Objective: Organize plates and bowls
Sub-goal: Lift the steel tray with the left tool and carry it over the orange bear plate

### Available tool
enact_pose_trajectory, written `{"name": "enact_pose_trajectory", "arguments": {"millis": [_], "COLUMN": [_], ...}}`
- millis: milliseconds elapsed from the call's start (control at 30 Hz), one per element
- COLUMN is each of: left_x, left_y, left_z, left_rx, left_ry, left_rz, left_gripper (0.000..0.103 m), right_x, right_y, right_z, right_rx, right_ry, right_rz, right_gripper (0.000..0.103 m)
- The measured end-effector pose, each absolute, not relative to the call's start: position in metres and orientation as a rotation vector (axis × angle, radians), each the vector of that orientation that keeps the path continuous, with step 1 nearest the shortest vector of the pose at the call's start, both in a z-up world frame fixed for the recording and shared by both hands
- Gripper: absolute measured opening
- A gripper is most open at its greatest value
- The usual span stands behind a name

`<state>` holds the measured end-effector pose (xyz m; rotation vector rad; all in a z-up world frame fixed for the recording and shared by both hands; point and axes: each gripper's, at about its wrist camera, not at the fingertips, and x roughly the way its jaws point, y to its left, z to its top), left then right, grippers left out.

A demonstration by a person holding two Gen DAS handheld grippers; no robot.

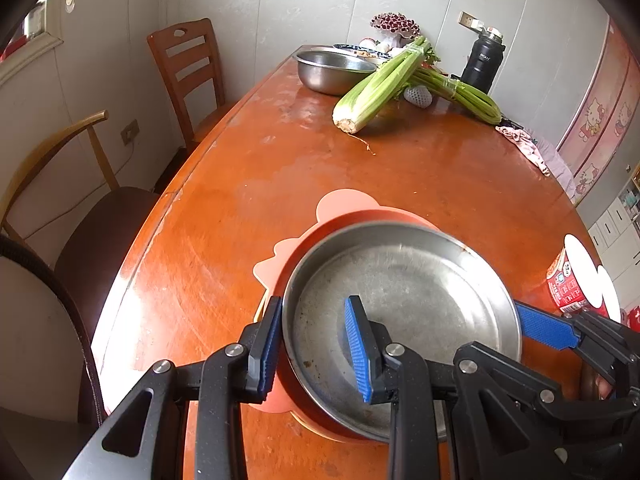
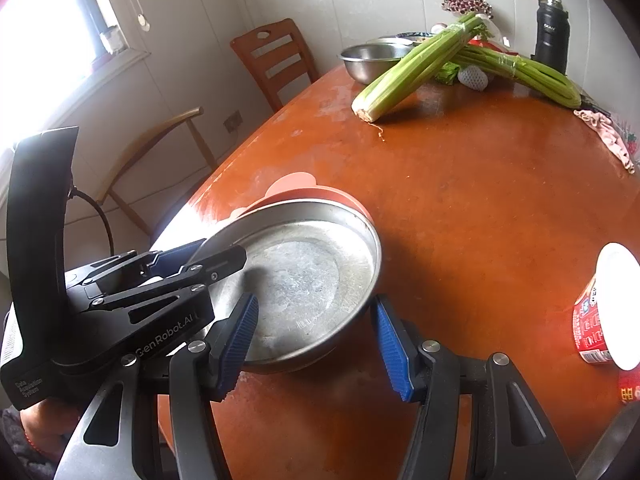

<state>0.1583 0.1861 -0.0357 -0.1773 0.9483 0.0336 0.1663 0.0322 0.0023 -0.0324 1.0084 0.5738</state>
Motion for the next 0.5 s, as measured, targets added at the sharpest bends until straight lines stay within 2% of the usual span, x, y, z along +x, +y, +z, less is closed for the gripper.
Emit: {"name": "enact_pose_trajectory", "arguments": {"millis": [500], "left_x": [0.1625], "left_y": [0.1826], "left_z": [-0.0391], "left_rx": [-0.143], "left_ry": [0.957], "left_rz": [0.041], "left_gripper": [0.031], "right_x": [0.1699], "right_y": [0.0344], "right_z": [-0.0031], "right_rx": [-0.081], "right_ry": [1.008], "right_rz": [0.548], "right_gripper": [0.061]}}
